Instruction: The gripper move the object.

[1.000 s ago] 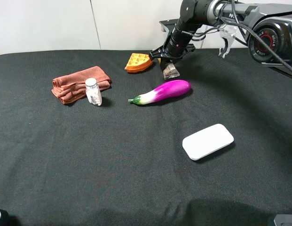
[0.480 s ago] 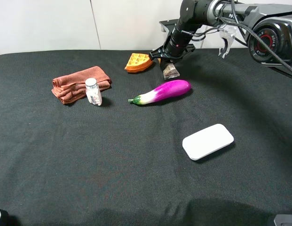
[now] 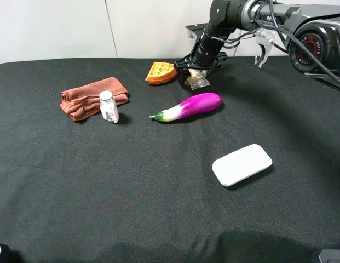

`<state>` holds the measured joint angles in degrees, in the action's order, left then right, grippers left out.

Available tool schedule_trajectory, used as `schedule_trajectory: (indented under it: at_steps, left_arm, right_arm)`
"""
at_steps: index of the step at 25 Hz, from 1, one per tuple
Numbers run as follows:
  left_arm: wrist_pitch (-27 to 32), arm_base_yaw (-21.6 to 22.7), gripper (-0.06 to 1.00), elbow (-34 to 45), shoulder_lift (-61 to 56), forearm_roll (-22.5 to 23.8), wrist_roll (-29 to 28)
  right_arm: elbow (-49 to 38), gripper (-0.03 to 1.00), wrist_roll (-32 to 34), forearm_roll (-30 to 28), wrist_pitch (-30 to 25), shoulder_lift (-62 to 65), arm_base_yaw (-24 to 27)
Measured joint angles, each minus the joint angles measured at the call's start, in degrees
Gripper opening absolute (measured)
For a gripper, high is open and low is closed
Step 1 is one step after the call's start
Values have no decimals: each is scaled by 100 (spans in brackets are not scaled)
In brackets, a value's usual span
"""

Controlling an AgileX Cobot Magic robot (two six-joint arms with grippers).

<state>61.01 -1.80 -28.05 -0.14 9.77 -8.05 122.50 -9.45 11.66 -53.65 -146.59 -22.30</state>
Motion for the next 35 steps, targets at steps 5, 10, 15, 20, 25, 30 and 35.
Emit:
schedule_trajectory:
  at_steps: [5,10,15,20,25,30,35]
  left_arm:
    - [0,0,95,0,0,0,0]
    - [0,0,95,0,0,0,0]
    - [0,0,95,0,0,0,0]
    - [0,0,95,0,0,0,0]
    - [0,0,95,0,0,0,0]
    - [0,0,95,0,0,0,0]
    - [0,0,95,0,0,0,0]
  right_arm:
    - [0,69,0,-82,-7,0,0]
    - [0,70,104,-89,-20,67,0]
    - [4,69,323,-81,-319,378,0]
    - [17,69,474,-92,-809,774,0]
    - [23,69,493,-92,-1142,1302,0]
    - [23,68,530,-92,-1489,1805,0]
    - [23,66,541,-99,-1610,2275,0]
